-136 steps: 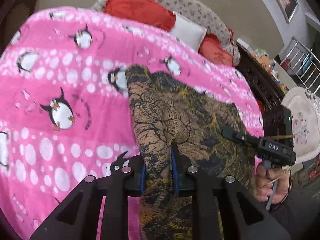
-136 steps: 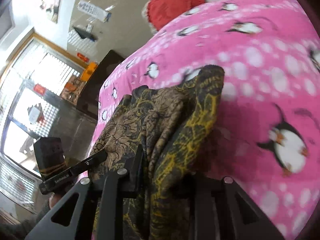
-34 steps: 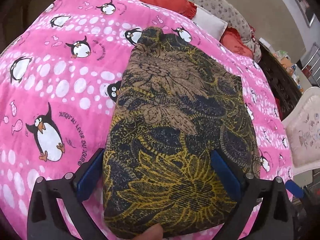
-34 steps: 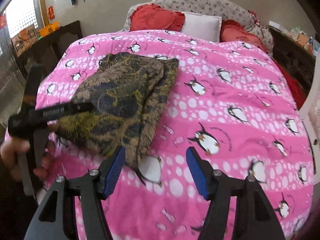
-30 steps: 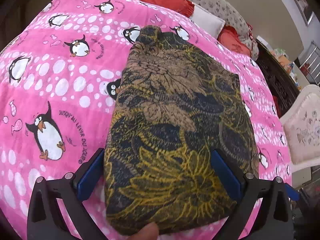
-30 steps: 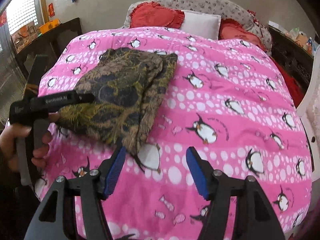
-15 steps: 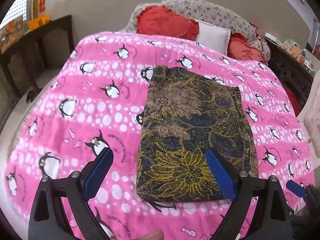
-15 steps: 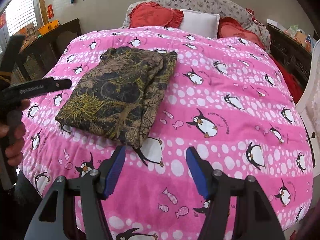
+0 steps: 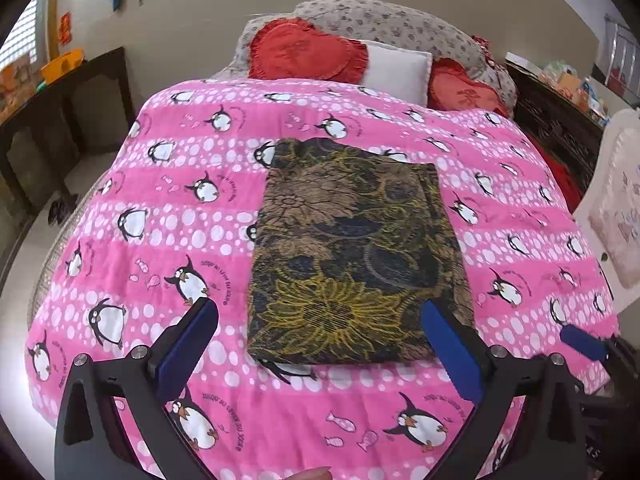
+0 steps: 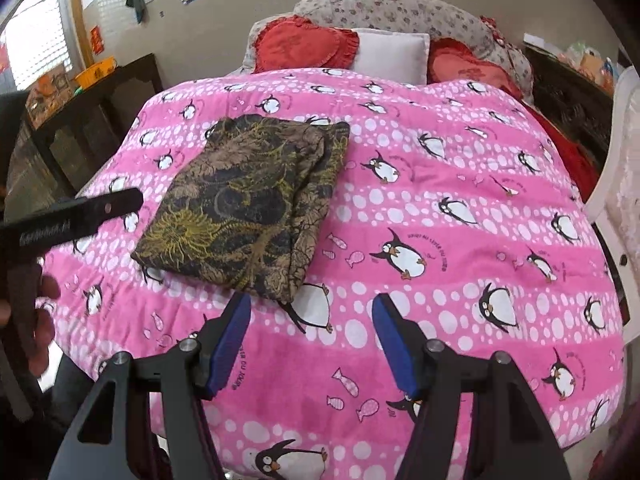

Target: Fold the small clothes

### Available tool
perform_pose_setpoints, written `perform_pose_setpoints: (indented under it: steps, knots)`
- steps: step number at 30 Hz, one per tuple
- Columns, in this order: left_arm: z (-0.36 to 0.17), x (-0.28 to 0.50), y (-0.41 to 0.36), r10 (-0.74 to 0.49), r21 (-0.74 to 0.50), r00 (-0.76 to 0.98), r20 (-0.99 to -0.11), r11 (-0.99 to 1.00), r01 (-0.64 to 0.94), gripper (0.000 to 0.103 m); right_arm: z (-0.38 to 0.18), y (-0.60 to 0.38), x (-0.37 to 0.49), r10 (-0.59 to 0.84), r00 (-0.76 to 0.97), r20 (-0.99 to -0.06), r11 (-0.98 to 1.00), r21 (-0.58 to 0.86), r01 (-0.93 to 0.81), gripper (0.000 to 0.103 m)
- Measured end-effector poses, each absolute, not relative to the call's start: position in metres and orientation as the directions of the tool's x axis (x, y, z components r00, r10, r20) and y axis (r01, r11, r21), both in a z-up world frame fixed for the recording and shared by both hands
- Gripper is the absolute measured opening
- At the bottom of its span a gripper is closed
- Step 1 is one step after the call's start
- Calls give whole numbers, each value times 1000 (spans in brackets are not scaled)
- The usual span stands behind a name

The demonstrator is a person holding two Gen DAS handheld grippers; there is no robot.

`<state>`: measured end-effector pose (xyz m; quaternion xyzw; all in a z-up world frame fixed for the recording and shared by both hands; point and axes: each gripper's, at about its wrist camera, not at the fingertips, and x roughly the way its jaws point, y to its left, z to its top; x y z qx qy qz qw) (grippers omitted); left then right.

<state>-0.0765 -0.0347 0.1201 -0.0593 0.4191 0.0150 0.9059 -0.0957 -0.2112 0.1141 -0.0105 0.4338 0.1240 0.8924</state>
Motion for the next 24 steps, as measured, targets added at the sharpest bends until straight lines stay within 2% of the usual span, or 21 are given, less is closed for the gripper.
perform_pose_setpoints:
  steps: [24]
  knots:
    - [113,-81,-42,-43,-114,634,-772,991,-71,87,108,-203,-99,215,589,-779,966,79,-247,66]
